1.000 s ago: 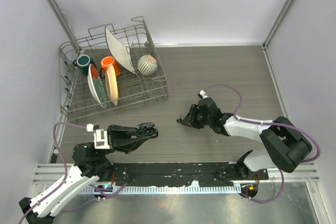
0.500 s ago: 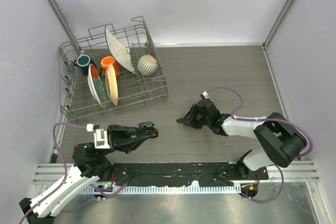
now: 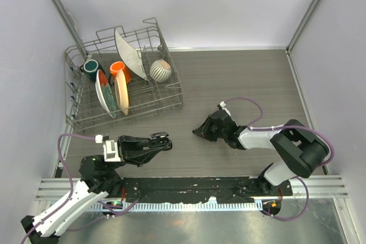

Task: Insert the wireless bluetooth earbuds into the charging case
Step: Pick up the earbud from the center of the board.

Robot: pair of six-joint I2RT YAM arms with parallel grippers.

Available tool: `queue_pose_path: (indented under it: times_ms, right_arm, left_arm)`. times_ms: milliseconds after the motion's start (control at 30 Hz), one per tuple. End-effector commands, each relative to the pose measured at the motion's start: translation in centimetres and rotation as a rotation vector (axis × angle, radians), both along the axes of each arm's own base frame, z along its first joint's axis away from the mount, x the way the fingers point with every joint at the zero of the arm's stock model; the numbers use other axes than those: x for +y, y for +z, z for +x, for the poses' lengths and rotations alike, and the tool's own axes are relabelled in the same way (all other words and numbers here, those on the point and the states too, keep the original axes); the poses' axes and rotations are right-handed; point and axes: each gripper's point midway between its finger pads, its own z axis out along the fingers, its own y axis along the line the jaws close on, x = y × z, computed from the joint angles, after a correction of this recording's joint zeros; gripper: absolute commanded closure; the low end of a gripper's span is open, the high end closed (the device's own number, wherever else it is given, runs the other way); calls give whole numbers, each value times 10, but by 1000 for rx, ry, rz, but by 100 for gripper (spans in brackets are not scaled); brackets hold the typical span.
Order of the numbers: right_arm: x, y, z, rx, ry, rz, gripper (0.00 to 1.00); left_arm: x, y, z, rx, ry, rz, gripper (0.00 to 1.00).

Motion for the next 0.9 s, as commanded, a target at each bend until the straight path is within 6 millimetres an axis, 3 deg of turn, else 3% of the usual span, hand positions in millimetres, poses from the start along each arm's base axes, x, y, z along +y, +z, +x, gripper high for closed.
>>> queue_pose_path:
  times_ms: [0,133,467,867]
  right_arm:
    - [-12,-11,10,-19,-98,-37,73]
    - [-16,-14,13,-22,-126,-48,74]
    - [-5,-13,19,-38,-97,-25,76]
    - [0,-14,26,-50,-78,-53,71]
  left_arm:
    - [4,13,-1,-25,15,-29,100]
    - [5,14,-1,-26,15,-30,100]
    - [4,13,0,-20,17,-27,100]
    - [5,14,0,-21,20,-29,100]
